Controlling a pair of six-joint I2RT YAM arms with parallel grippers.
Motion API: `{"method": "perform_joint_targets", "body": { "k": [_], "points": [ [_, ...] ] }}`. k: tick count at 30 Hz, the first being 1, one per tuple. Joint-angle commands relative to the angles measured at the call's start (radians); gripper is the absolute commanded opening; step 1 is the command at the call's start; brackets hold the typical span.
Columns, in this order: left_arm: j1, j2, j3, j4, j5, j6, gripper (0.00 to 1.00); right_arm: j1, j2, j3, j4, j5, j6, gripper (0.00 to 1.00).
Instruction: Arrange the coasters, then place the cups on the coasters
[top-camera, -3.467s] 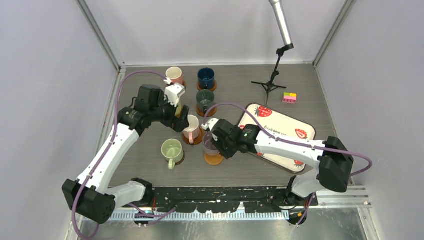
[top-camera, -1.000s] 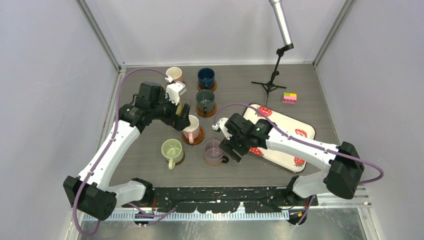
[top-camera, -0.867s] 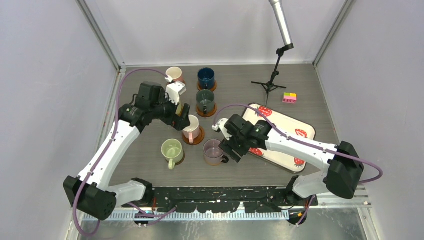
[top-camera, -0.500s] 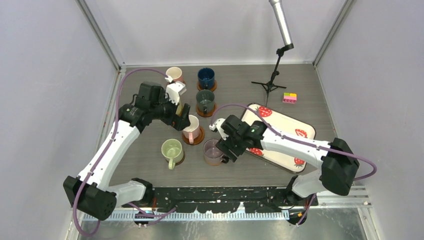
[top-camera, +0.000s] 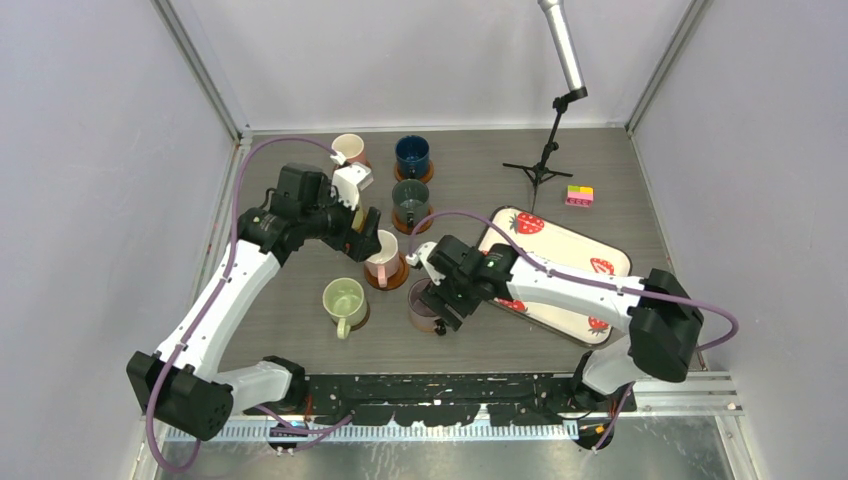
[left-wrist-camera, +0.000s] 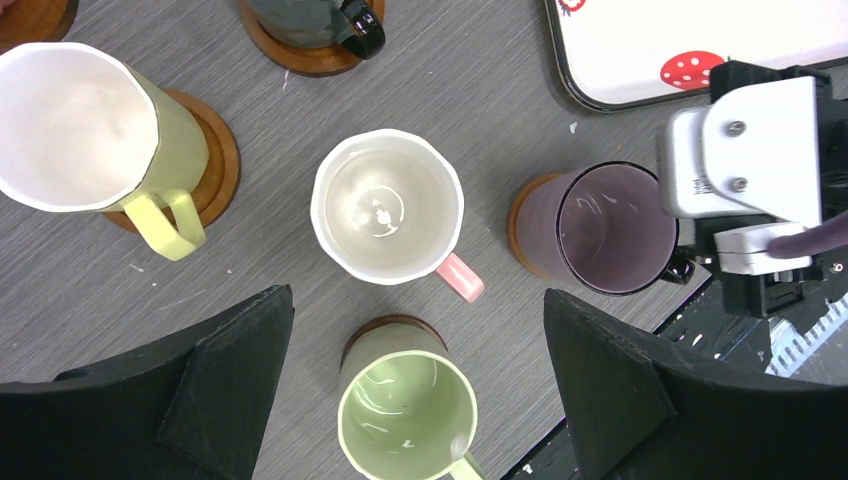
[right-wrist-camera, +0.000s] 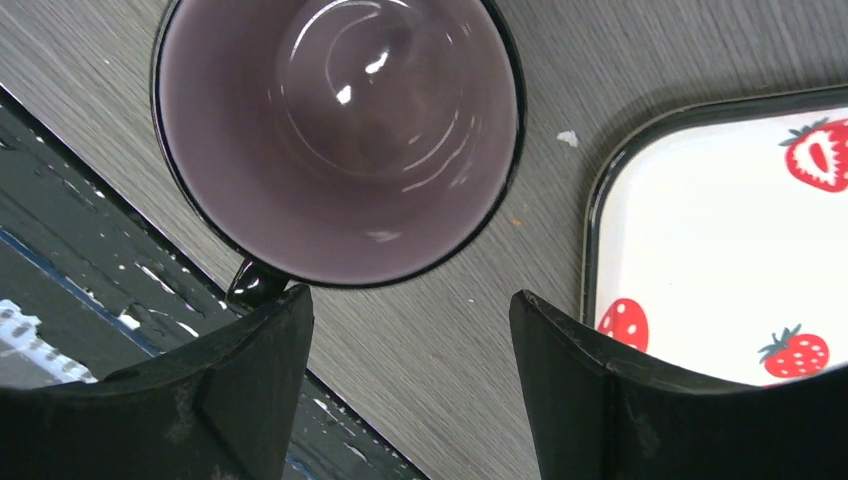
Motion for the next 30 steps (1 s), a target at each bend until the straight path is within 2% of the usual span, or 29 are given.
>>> {"method": "perform_joint_targets", "body": {
  "k": [1,6,14,23,27,30],
  "points": [
    [0.007,-0.004,0.019,0.016,0.02,-0.007,0.98,0.014,0.046,0.075,-0.011,-0.039,0.06,0.77],
    [0.006,-0.002,0.014,0.016,0.018,-0.003,0.98,0.013,0.077,0.107,-0.042,-0.068,0.093,0.78],
    [0.01,0.001,0.012,0.015,0.019,-0.002,0.98,0.014,0.009,0.091,-0.102,-0.116,0.041,0.79],
    [0.019,0.013,0.023,0.014,0.047,-0.023,0.98,-0.025,-0.077,0.087,-0.166,-0.255,-0.039,0.77],
    [0.024,0.022,0.034,0.01,0.06,-0.029,0.98,-0.048,-0.094,0.092,-0.159,-0.251,-0.069,0.77],
    [0.035,0.032,0.045,0.007,0.08,-0.043,0.98,-0.049,-0.095,0.076,-0.146,-0.251,-0.057,0.73]
  ]
}}
